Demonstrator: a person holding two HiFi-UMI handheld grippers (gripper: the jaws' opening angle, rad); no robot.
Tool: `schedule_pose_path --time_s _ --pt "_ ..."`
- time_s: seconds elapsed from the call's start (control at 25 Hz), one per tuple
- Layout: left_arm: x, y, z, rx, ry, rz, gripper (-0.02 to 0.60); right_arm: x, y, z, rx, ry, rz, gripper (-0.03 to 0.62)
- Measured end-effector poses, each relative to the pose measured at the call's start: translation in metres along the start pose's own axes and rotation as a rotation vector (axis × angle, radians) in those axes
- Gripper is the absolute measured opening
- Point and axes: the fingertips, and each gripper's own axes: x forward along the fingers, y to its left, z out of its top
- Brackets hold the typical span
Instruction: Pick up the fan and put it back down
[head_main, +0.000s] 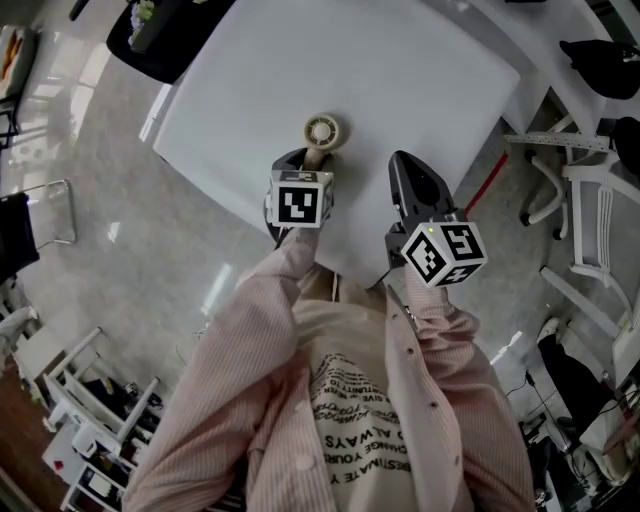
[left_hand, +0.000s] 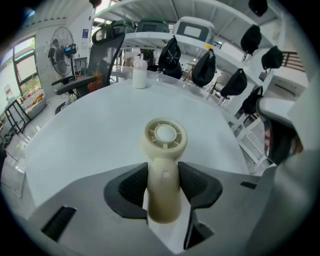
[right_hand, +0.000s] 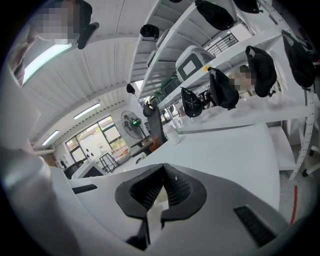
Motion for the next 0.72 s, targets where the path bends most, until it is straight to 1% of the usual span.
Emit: schedule_pose_path --time_s 0.12,0.32,0.6,0.72 --pt "-0.008 -0.002 0.005 0.010 -0.034 -0.014 0.184 -0.002 0.003 0.002 -0.005 -0.006 0.000 -0.002" --pt "-0.030 -0.007 0.021 0.028 -0.113 -0.042 0.184 -0.007 0.011 0.009 -0.019 -0.024 0.002 -0.002" --pt "-0.073 -0.019 0.042 0.037 -0.230 -0.084 0.184 -0.020 0.019 0.026 -0.052 -0.059 0.005 -0.002" --pt "-0.095 -0.022 0.053 0.057 -0.288 -0.100 0.184 -0.027 0.023 0.034 -0.068 -0.078 0.010 -0.002"
